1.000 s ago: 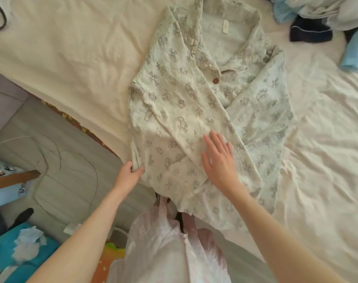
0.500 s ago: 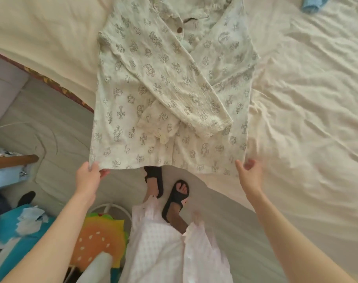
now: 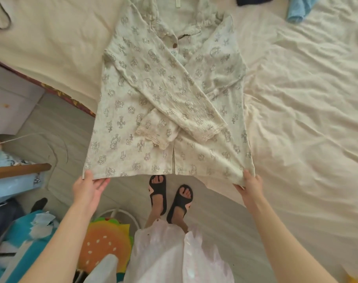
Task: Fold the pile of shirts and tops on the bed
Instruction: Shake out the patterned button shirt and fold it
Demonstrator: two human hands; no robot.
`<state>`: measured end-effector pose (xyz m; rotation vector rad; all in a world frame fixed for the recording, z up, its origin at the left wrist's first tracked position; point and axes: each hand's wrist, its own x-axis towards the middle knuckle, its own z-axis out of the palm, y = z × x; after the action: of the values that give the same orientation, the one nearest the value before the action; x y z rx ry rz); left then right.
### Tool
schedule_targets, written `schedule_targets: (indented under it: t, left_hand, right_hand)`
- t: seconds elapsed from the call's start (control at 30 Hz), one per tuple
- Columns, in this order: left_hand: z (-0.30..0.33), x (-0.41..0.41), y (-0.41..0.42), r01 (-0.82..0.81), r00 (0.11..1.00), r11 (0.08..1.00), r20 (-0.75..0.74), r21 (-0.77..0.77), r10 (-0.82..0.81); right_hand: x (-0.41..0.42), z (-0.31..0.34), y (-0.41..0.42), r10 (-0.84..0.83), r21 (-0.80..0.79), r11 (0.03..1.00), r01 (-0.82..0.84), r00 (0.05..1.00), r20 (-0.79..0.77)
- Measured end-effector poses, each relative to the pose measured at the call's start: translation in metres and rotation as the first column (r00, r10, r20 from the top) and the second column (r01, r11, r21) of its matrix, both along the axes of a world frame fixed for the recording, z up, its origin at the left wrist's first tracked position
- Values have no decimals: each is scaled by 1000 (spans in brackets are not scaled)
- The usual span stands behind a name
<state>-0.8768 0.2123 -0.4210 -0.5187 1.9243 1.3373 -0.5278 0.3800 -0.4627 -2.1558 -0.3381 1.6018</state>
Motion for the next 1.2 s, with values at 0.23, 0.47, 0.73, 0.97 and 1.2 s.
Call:
schedule_targets:
  t: [0.23, 0.47, 0.73, 0.97, 1.2]
  left_hand:
    - [50, 23, -26, -49, 996, 999, 76, -8, 49]
    - [99, 44, -31, -70, 992, 997, 111, 23, 67]
    - [136, -20, 72, -169, 984, 951, 108, 259, 145]
    - [116, -114, 230, -153, 984, 891, 153, 427, 96]
    - [38, -201, 386, 91, 994, 905, 21, 416, -110]
  right_hand:
    - [32, 63, -21, -30, 34, 999, 32, 999, -40]
    - [33, 113, -31, -89, 61, 994, 95, 992, -86]
    - [-9, 148, 80, -227, 200, 937, 286, 935, -271]
    - [-89, 146, 243, -160, 300, 915, 272, 924, -348]
    - [-177, 83, 400, 73, 313, 950, 16, 960, -271]
